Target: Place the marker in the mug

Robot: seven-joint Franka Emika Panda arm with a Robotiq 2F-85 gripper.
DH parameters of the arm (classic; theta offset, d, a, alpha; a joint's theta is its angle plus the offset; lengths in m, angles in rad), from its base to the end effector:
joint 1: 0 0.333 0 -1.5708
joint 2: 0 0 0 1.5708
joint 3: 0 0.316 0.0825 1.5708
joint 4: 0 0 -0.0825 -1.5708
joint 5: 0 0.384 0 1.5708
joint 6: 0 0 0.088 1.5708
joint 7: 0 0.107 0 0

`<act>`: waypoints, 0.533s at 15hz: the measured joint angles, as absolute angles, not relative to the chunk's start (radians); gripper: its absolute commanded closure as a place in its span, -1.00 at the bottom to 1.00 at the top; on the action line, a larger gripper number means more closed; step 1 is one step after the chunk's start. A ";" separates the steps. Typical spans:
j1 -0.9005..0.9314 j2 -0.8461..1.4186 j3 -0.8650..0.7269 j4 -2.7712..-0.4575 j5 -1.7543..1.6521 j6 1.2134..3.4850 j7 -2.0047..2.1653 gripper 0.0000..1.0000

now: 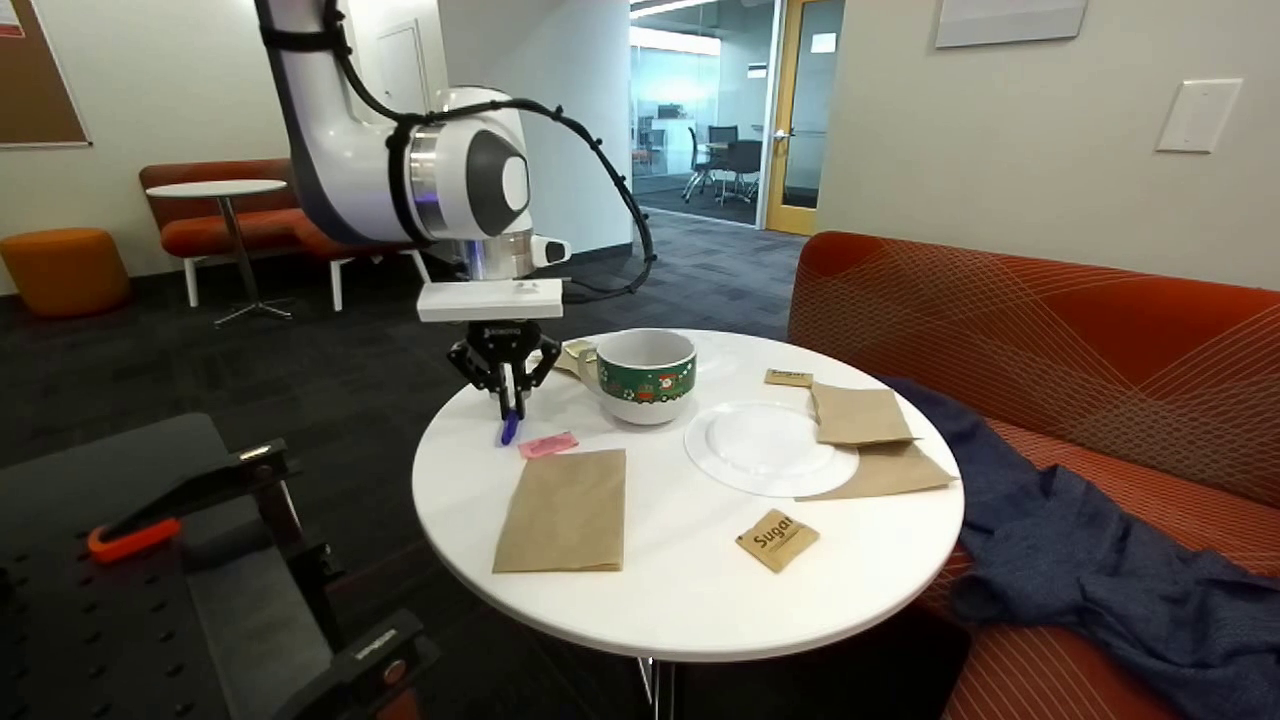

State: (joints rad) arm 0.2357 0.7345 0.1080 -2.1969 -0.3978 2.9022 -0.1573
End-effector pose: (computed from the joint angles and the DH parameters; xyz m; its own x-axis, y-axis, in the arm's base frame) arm 0.4757 0.2019 0.0473 0.6513 0.7587 -0.0172 0.7589 -0.6511 0.0126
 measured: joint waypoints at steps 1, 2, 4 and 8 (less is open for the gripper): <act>0.241 0.730 0.108 -2.197 -0.398 2.903 -0.157 0.93; 0.249 0.722 0.108 -2.198 -0.398 2.904 -0.156 0.93; 0.268 0.692 0.107 -2.206 -0.398 2.905 -0.152 0.93; 0.323 0.589 0.097 -2.250 -0.398 2.905 -0.129 0.93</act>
